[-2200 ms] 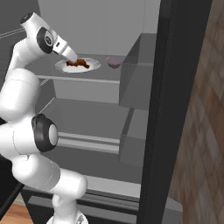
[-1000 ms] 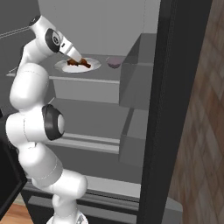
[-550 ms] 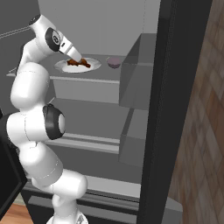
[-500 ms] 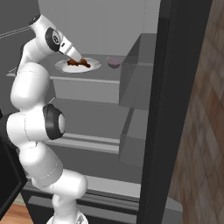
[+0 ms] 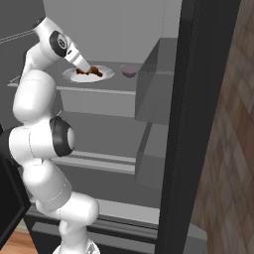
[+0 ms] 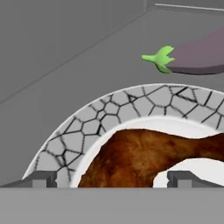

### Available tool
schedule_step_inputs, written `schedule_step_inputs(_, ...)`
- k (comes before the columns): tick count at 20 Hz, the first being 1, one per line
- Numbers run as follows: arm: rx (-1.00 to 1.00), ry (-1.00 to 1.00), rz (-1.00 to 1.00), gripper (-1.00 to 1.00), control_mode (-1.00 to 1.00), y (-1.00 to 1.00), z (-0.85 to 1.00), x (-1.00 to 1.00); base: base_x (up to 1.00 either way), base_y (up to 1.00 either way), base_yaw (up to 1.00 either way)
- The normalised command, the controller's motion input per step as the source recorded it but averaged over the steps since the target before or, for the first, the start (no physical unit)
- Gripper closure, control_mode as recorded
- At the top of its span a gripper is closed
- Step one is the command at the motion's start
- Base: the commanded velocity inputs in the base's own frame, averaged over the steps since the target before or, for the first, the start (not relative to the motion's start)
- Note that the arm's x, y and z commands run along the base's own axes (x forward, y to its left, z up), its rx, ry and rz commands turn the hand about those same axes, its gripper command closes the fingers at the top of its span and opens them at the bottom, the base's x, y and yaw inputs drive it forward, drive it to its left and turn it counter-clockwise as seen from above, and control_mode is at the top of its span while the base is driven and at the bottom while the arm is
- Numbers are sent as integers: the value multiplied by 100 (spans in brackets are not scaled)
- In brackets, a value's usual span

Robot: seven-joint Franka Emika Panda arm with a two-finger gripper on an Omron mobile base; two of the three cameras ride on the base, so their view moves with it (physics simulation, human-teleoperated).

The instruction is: Retrieve the chicken drumstick from the fridge and place it on the saucepan with marinade on the stove.

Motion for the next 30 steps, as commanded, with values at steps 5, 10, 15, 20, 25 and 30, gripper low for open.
schedule_step_inputs(5,2,0,-13,-100,-100,0,0,0,0,0,0)
schedule_step_inputs(10,0,0,-5,-100,-100,0,0,0,0,0,0)
schedule_step_inputs(15,0,0,-4,-100,-100,0,-1,2,0,0,0)
schedule_step_inputs(20,0,1,-2,-100,-100,0,-5,1,0,0,0)
schedule_step_inputs(25,0,4,-1,-100,-100,0,-9,0,0,0,0)
schedule_step_inputs(30,0,3,-1,-100,-100,0,-3,3,0,0,0)
